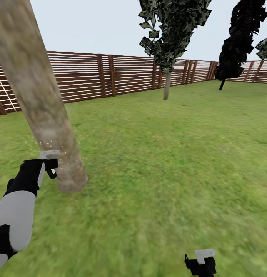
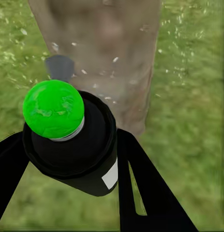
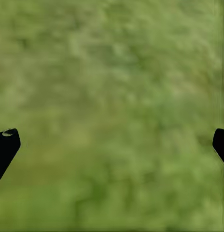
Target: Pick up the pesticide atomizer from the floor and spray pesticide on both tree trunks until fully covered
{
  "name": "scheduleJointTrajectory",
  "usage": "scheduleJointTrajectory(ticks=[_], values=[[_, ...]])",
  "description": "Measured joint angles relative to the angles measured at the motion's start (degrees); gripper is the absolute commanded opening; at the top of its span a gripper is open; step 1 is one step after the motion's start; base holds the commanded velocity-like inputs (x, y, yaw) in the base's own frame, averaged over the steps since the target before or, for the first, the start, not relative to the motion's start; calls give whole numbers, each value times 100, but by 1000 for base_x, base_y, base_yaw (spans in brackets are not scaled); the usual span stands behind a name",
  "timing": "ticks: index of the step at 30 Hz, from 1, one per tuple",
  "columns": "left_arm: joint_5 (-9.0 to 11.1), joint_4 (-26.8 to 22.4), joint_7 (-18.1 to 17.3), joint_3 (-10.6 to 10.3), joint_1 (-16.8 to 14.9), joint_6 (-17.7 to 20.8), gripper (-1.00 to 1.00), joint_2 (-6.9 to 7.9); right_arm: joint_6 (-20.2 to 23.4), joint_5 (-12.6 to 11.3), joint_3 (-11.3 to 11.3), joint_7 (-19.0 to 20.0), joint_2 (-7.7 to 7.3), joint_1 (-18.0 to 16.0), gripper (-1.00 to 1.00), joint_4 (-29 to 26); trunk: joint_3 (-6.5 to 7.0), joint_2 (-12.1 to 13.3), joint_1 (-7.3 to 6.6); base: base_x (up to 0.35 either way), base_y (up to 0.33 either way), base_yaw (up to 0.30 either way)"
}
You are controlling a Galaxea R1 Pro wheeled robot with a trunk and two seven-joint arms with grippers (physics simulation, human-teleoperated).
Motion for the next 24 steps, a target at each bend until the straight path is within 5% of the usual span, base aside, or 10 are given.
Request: scheduleJointTrajectory(ticks=[11, 24], values=[[13, 103, 65, 38, 211, -20, -100, -23, 1, 0, 0, 3, 4, -1, 100, 1, 0, 0, -1, 80, -265, 187], [5, 387, 72, 50, 217, -57, -100, -26, 0, -6, 0, 5, -5, 2, 100, -2, 0, 0, 0, 148, -236, 9]])
